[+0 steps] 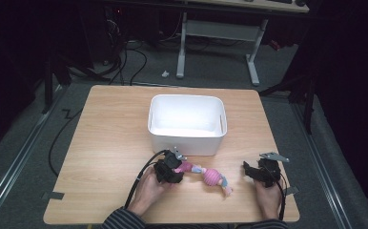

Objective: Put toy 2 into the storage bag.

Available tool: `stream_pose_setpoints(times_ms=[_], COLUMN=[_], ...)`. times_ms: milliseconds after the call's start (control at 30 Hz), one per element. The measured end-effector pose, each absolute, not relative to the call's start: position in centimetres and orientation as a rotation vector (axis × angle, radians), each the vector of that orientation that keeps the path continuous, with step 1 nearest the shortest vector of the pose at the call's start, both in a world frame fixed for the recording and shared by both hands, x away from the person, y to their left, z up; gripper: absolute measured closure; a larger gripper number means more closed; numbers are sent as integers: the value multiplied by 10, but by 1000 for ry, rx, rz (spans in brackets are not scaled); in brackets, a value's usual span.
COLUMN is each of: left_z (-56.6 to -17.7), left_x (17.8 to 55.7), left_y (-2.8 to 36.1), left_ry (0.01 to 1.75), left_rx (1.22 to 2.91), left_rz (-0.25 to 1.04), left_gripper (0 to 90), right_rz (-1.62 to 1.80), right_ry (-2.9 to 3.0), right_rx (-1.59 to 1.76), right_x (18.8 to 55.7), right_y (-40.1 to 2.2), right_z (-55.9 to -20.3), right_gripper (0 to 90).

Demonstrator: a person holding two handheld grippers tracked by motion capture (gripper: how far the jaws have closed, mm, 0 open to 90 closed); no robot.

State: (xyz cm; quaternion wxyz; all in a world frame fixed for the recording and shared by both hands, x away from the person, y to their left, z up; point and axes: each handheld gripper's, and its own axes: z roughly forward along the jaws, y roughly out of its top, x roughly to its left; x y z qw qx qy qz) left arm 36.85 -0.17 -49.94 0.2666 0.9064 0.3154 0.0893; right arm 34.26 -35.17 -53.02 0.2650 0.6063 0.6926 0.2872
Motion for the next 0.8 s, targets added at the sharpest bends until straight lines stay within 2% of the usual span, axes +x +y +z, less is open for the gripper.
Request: stream_pose_setpoints(times_ms=[800], left_z=[-454], left_x=[353], left_y=[46], left_ry=[814], left_rx=[2395], left_rz=[222], left_gripper=[582], right_rz=[776], right_ry=[1872], right_rx=[1638], right_x=[343], right_y=[-352], right_z=[-530], right_gripper=[256])
